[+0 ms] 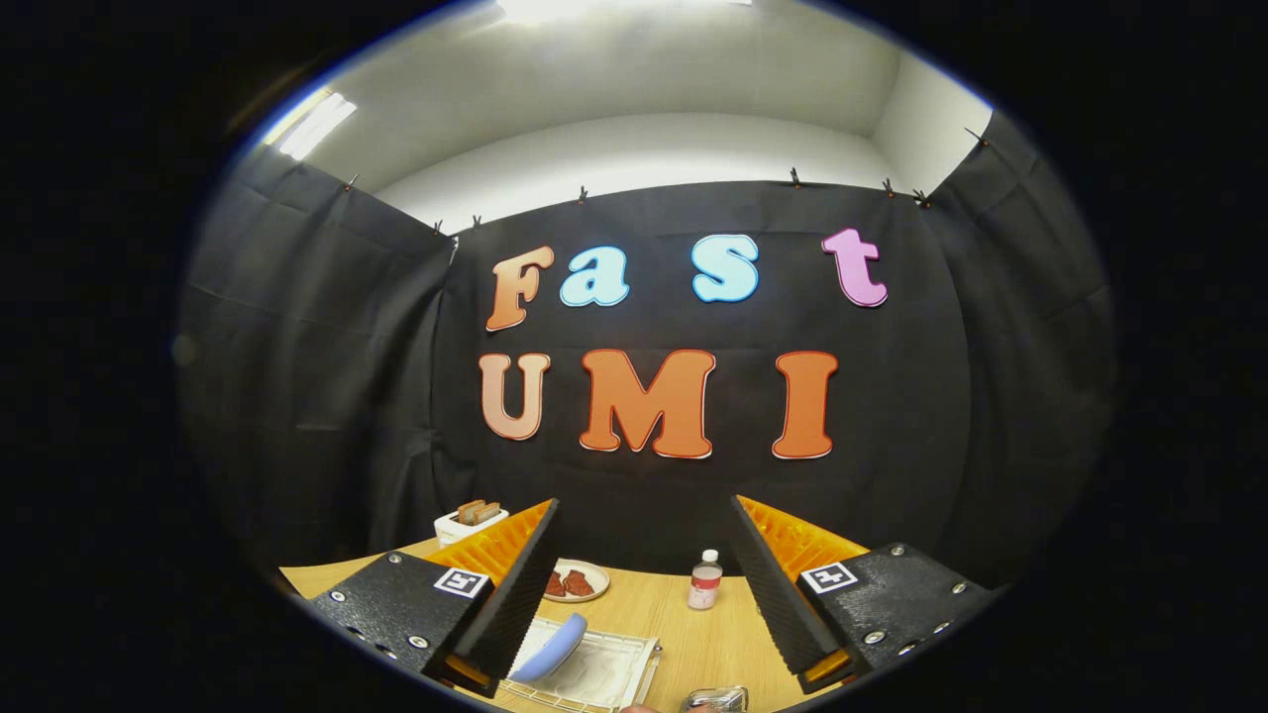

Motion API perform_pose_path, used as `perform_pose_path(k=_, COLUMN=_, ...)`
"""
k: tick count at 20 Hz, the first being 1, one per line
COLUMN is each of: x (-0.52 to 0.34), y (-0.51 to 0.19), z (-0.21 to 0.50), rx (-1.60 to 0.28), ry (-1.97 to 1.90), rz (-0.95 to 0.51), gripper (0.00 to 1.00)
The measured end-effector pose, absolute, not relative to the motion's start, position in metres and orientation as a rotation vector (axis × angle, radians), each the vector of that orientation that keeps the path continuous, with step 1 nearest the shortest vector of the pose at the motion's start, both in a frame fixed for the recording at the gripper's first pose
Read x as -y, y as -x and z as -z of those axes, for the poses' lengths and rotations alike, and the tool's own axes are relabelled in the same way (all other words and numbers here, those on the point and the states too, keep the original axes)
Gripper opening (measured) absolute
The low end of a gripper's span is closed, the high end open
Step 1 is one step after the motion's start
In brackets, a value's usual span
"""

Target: Take the plate from the dish rack, then take the spoon from the basket and place it into the plate.

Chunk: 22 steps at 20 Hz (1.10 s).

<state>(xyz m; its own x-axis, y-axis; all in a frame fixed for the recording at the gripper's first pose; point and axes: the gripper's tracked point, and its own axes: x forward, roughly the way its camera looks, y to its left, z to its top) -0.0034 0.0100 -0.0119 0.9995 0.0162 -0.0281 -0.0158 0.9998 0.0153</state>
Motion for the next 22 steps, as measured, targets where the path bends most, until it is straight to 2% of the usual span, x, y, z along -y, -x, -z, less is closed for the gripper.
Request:
perform_pose_path(k=10, x=-0.021, y=-0.001, z=0.038, rx=-0.124, ry=-0.027, rz=-0.043, gripper=0.99)
perform_pose_path(k=22, x=-0.077, y=-0.011, z=0.164, rx=-0.593, ry=-0.127, rz=-0.158, gripper=0.98)
